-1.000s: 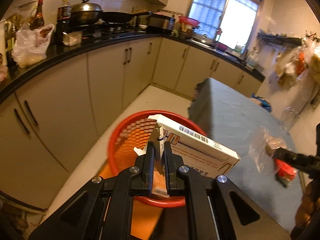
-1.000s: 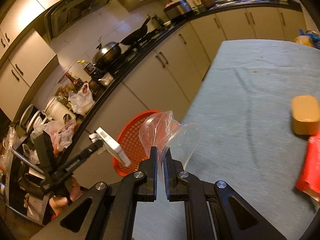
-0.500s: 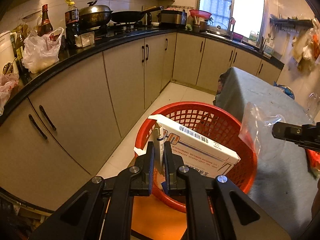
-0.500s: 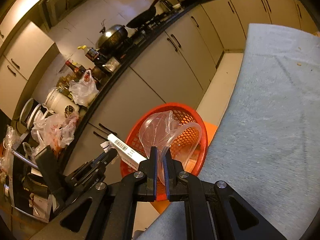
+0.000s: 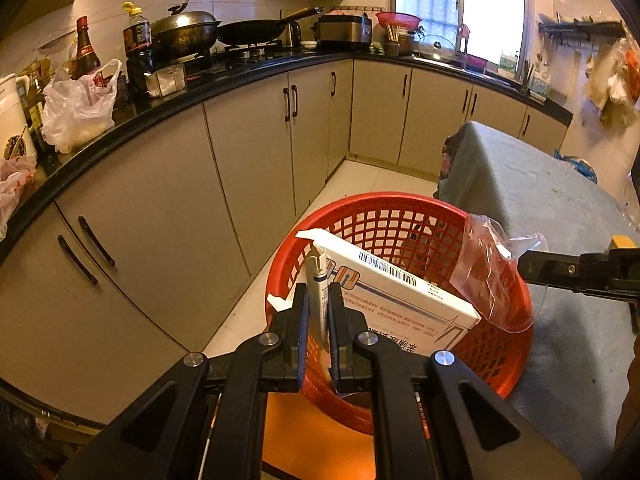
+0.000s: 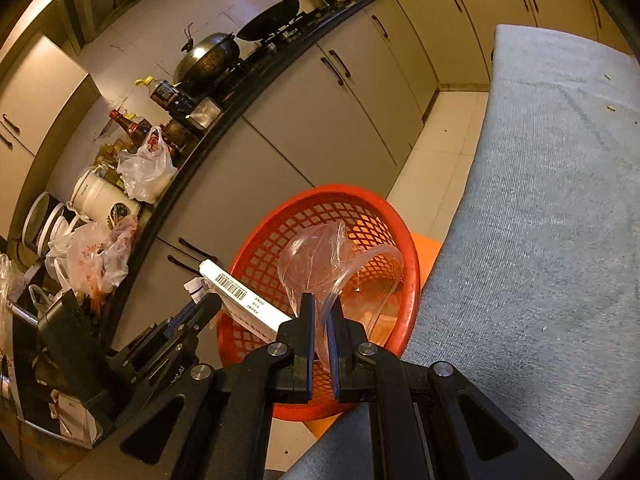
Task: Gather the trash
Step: 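Open both tools over the red wastebasket to drop the box and cup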
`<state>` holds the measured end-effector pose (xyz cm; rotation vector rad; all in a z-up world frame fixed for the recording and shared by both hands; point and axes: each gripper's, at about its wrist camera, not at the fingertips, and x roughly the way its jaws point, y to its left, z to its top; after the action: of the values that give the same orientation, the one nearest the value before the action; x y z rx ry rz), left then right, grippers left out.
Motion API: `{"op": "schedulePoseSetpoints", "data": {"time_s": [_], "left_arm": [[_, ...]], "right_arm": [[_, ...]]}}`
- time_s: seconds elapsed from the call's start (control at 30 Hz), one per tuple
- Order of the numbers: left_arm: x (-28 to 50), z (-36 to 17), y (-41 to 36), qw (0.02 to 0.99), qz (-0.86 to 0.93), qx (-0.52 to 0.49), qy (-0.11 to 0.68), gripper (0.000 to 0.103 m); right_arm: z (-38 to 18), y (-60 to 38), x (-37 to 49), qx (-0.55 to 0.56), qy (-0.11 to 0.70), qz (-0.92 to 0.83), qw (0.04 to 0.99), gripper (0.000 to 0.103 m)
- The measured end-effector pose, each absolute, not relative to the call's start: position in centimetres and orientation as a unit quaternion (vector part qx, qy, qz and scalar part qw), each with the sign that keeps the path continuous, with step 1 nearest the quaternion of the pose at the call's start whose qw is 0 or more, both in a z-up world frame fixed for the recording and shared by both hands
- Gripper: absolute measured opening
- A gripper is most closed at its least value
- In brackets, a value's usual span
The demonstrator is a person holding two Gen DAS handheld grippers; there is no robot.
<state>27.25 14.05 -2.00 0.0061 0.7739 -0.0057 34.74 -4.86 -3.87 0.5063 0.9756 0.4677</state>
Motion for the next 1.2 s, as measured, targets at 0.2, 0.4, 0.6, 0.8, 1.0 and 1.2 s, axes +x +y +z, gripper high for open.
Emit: {"op": "schedulePoseSetpoints", "data": {"time_s": [0.2,0.4,0.6,0.8,1.0,1.2], "left_arm": [[27.5,-2.6,13.6,0.925,-0.003,0.011,0.380,0.008],[27.3,-2.4,13.5,0.927,-0.005,0.011,0.374,0.035],[26.8,-1.8,13.2,0.931,-0.003,0.011,0.366,0.037],[26.0,-1.0,13.5,0.935,0.003,0.007,0.355,0.046],[25.3,-0.3,13.3,0.937,0.007,0.009,0.348,0.048],[24.5,0.2,12.5,0.939,0.008,0.014,0.342,0.050]], "right_arm": [[-4.5,-4.6,34.9,0.238,0.467,0.223,0.822,0.009],[-4.4,-4.9,34.7,0.243,0.468,0.229,0.818,0.009],[-3.6,-5.6,33.8,0.247,0.457,0.228,0.823,0.011],[-2.4,-6.8,32.6,0.250,0.442,0.220,0.833,0.017],[-1.4,-8.3,31.0,0.250,0.426,0.208,0.844,0.029],[-1.3,-9.5,29.8,0.256,0.422,0.202,0.846,0.036]]}}
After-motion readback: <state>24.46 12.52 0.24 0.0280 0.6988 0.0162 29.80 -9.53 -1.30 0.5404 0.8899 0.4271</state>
